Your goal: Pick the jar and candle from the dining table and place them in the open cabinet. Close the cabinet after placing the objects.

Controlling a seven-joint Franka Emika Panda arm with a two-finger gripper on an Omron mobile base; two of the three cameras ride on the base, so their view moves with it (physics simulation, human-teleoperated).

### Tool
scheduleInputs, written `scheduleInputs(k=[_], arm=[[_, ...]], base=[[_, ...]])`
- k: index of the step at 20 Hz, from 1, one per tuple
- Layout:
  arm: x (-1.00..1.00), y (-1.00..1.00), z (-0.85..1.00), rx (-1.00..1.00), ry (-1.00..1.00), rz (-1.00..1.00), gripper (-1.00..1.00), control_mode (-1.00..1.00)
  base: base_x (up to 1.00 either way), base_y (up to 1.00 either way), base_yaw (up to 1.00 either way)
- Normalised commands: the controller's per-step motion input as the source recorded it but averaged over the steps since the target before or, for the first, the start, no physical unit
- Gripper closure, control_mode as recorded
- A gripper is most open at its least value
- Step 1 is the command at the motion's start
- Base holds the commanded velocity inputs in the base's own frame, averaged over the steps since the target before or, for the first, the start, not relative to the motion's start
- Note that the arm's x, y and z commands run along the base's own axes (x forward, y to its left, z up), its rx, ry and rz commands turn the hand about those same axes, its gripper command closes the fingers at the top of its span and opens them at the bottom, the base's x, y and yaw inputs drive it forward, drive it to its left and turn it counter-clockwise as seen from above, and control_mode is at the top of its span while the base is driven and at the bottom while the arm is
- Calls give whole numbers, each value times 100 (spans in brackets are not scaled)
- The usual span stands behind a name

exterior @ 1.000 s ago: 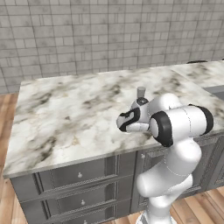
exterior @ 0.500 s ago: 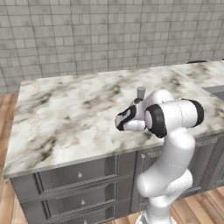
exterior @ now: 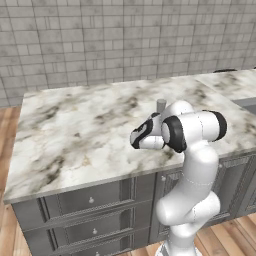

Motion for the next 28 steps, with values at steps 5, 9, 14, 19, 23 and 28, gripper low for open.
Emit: scheduleInputs(k=[5,9,14,19,23,28], arm=[[0,0,-10,0,0,0,100,-100],[0,0,0,0,-4,0,100,-100],[-14,0,23,0,-7,0,100,-100],[-34,0,47,0,-4,0,100,-100],[-43,0,50,0,-1,0,100,-100],[-35,0,53,0,0,0,100,-100]], base=[[0,0,0],[0,0,0],[0,0,0],[0,0,0],[0,0,0],[0,0,0]])
